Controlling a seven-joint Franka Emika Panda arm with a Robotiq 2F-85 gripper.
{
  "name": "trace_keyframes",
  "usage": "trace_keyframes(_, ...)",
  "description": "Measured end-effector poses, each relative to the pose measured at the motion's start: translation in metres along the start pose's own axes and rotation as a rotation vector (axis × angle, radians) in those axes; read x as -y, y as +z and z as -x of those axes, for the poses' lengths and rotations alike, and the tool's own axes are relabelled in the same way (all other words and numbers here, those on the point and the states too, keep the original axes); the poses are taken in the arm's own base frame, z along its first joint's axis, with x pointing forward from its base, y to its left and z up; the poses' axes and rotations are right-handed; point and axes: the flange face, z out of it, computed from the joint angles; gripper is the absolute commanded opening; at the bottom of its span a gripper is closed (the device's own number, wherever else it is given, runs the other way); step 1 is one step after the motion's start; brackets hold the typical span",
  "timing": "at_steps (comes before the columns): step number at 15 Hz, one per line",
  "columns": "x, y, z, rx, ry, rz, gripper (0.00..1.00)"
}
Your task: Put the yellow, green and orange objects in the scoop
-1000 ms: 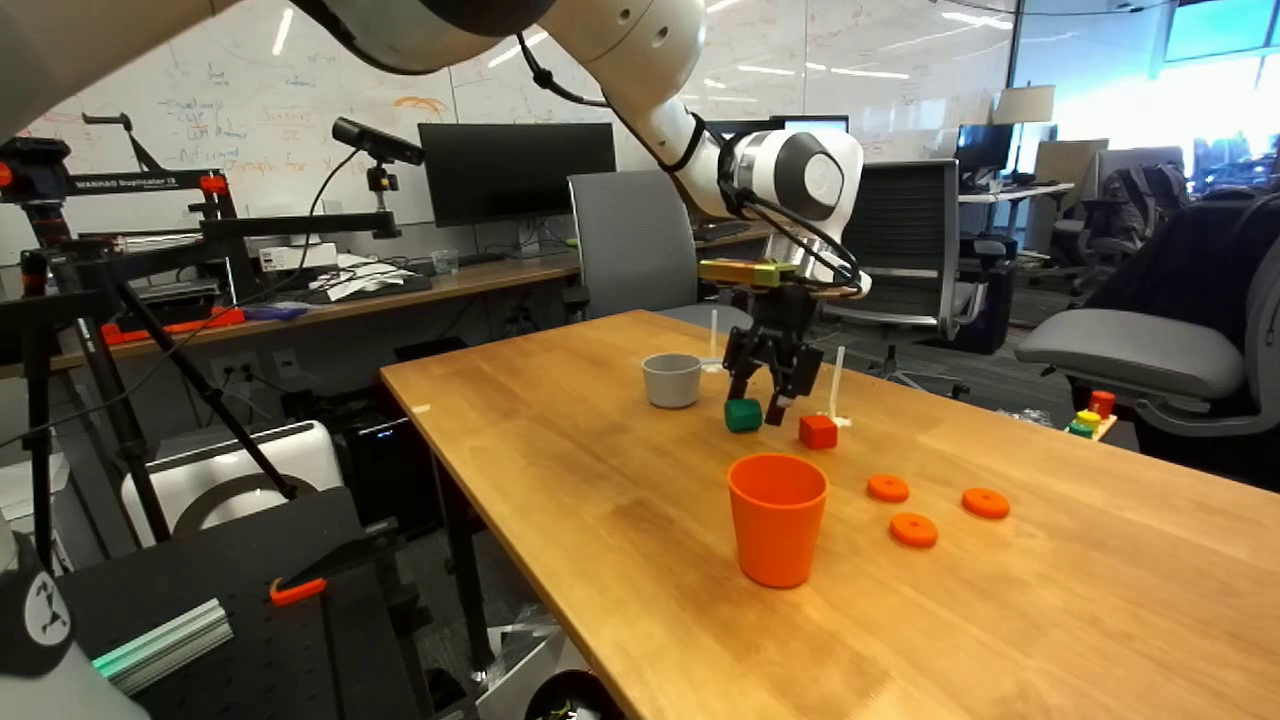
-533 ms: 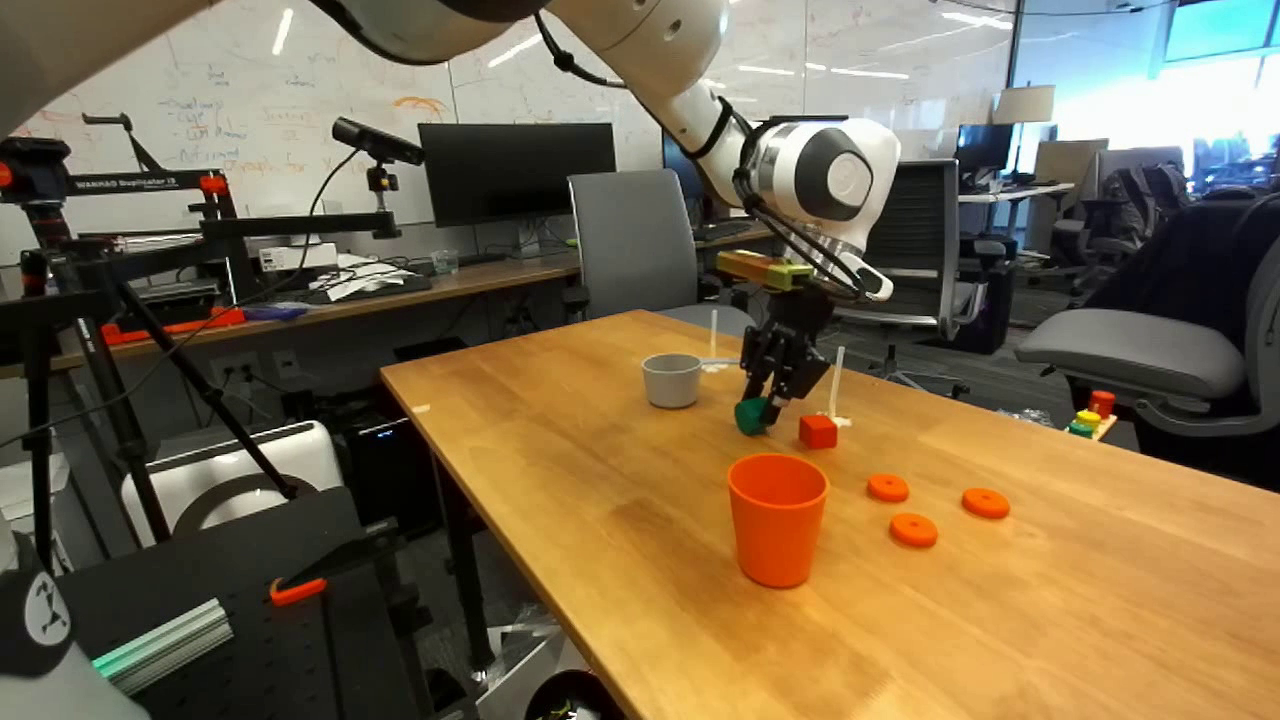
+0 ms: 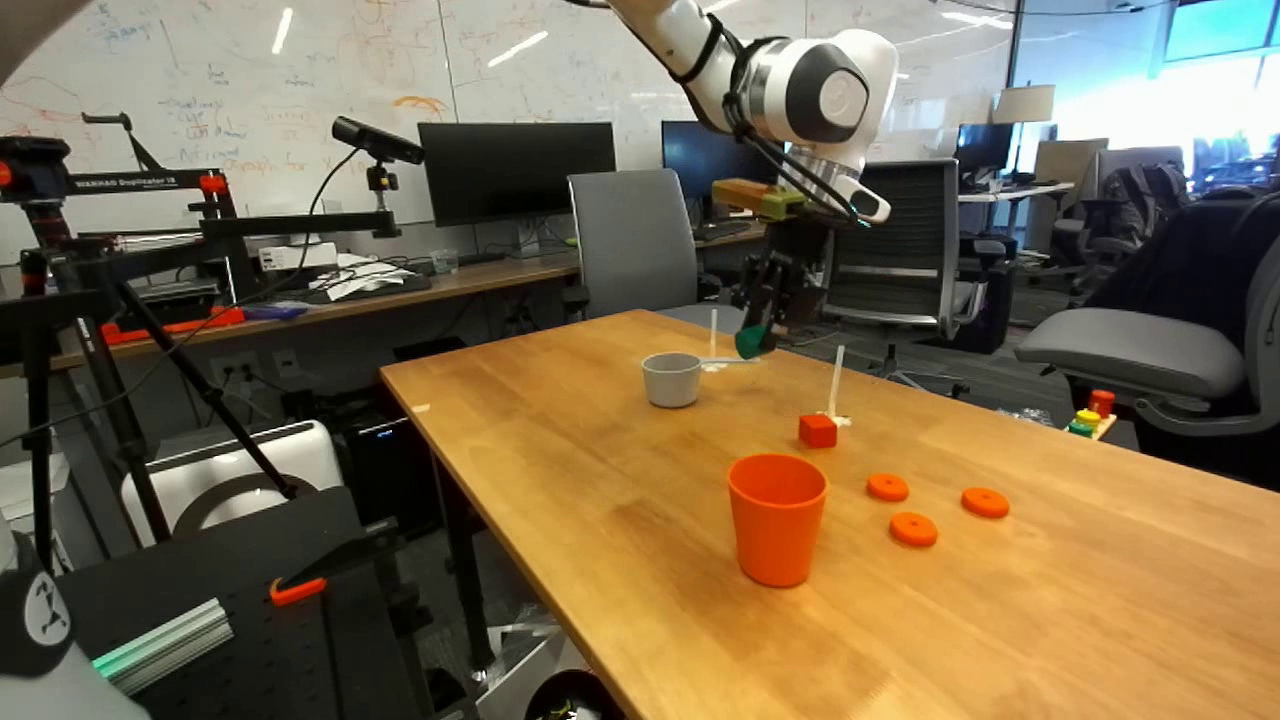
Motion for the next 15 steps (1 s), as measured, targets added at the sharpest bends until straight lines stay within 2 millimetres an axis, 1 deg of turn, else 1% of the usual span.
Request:
trace_keyframes(2,0.031,-0.018,0.014,-0.017,-0.051,-0.019,0.17)
trace_keyframes(4,0.061,-0.021,0.027,-0.012,-0.098,-0.044,0.17)
trace_keyframes(5,0.074,-0.018,0.032,-0.003,-0.119,-0.054,0.17)
trace_keyframes(7,0.091,-0.007,0.039,0.021,-0.149,-0.062,0.17)
trace_keyframes(9,0.099,0.008,0.043,0.047,-0.166,-0.060,0.17)
trace_keyframes(11,0.099,0.023,0.043,0.073,-0.173,-0.056,0.17)
trace_keyframes(12,0.098,0.031,0.042,0.087,-0.173,-0.053,0.67)
trace_keyframes(13,0.097,0.038,0.041,0.100,-0.172,-0.050,0.68)
trace_keyframes(15,0.094,0.049,0.040,0.122,-0.168,-0.046,0.81)
